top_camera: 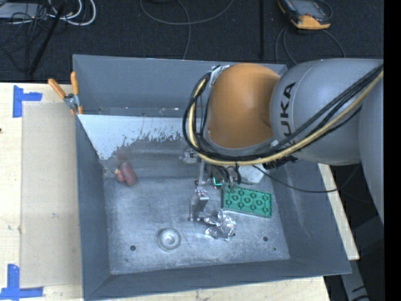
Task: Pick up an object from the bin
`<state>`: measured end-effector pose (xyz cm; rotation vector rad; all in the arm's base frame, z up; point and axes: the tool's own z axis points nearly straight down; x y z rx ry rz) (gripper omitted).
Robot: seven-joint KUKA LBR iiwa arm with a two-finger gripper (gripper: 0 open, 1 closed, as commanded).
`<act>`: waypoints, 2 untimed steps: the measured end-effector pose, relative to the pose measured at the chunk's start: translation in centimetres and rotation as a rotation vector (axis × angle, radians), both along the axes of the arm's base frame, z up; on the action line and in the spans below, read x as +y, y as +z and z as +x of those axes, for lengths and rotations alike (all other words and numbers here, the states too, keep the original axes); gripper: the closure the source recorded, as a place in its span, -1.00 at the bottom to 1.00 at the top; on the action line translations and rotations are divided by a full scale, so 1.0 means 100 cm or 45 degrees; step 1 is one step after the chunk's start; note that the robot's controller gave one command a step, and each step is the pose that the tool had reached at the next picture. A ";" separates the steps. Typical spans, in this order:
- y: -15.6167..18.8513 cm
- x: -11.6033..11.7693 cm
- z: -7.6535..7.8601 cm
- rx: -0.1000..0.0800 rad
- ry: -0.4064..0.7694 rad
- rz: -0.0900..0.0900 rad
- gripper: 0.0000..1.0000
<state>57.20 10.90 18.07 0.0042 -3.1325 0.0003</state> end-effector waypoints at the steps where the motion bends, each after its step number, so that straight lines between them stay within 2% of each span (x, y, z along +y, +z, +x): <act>1: -0.111 0.040 -0.045 -0.017 0.231 0.002 -1.00; 2: -0.080 0.025 -0.072 -0.007 0.195 0.001 -1.00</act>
Offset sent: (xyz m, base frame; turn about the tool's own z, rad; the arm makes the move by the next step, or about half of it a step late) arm -0.0463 0.0395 -0.1107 -0.1830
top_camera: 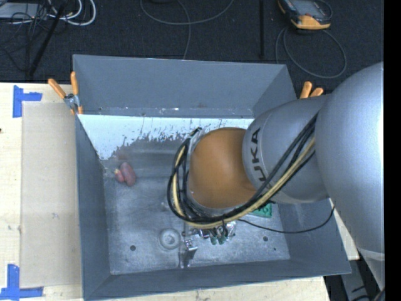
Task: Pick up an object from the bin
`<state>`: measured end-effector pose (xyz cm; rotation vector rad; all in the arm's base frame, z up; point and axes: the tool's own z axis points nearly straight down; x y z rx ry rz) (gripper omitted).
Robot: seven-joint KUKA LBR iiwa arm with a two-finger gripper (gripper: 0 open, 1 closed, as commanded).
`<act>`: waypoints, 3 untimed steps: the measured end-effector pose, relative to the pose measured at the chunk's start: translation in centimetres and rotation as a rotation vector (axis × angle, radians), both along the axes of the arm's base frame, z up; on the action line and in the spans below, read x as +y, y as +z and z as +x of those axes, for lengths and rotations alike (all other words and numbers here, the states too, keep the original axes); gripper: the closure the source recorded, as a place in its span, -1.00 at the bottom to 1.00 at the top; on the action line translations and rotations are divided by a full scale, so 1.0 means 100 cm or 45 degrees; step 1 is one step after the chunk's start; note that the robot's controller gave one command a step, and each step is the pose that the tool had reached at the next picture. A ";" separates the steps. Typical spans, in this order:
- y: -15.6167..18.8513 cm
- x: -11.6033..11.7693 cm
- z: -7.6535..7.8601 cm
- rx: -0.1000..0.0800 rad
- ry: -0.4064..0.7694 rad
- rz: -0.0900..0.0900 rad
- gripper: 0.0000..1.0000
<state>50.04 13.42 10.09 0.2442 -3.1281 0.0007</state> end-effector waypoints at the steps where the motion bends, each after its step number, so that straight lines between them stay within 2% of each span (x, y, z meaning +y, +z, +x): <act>1: 0.007 0.017 0.022 -0.007 -0.014 0.003 -1.00; 2: -0.030 0.003 0.016 -0.011 0.248 0.003 -1.00; 3: -0.029 0.004 0.016 -0.007 0.244 0.003 -1.00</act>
Offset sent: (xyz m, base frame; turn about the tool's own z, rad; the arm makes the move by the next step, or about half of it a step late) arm 0.0212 0.0156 0.0068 0.0127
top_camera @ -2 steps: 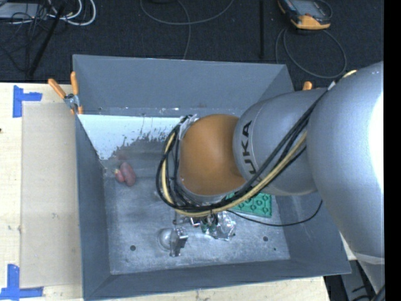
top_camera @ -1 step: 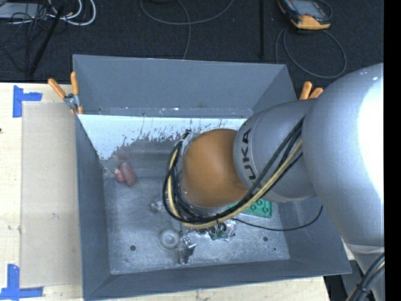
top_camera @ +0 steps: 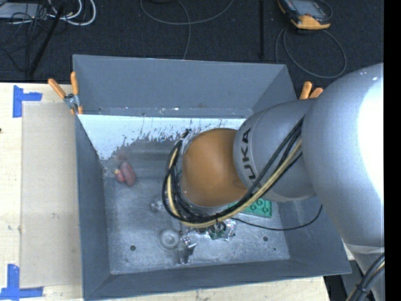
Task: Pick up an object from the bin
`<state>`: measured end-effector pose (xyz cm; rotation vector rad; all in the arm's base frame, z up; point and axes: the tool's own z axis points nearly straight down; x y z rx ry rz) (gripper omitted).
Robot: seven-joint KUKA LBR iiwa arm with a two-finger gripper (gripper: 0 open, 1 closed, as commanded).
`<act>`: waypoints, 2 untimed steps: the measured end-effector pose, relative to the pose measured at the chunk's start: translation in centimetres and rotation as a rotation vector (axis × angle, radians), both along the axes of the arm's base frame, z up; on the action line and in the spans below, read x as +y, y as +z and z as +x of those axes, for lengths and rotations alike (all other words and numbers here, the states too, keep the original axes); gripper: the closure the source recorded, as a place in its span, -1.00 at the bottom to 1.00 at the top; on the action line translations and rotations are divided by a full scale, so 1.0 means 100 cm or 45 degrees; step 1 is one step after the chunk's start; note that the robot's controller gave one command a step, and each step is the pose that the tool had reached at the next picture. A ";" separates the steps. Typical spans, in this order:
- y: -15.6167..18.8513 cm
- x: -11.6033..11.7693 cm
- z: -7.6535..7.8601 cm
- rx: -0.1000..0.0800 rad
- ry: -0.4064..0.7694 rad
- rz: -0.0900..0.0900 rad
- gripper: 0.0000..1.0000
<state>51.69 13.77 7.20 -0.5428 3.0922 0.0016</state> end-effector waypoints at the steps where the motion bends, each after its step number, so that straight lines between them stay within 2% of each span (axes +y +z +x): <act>1: 0.004 0.001 0.003 -0.010 -0.003 0.003 1.00; 2: 0.043 0.001 0.004 -0.001 -0.008 0.000 1.00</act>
Offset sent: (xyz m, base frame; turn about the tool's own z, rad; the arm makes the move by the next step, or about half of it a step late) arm 0.0000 0.0000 0.0000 0.0000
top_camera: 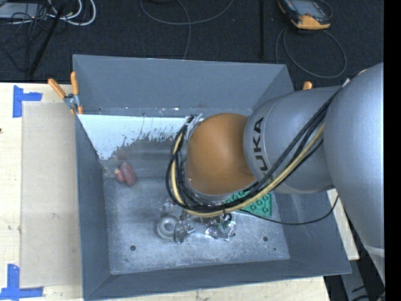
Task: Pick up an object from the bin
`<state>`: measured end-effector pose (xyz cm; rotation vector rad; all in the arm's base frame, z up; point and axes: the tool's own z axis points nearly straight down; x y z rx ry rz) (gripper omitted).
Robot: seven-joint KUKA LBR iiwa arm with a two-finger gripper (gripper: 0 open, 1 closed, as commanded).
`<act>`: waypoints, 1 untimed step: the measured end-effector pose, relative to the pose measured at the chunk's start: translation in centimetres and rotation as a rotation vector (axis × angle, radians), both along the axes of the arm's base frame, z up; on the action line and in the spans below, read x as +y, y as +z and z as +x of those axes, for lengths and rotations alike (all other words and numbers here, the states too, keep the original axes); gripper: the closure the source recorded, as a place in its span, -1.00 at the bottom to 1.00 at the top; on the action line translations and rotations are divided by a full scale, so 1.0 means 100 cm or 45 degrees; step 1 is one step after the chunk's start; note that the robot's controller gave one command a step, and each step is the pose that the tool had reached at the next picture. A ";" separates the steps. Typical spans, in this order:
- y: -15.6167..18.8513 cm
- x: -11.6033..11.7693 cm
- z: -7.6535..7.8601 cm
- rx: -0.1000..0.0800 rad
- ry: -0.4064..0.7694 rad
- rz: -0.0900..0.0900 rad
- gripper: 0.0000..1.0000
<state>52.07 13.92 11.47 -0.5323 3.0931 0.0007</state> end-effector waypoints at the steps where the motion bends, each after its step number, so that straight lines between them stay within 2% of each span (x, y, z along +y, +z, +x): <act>1: 0.018 0.000 0.000 0.002 -0.005 0.000 1.00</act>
Offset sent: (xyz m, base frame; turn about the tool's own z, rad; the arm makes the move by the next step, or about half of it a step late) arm -0.0001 0.0000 0.0181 0.0000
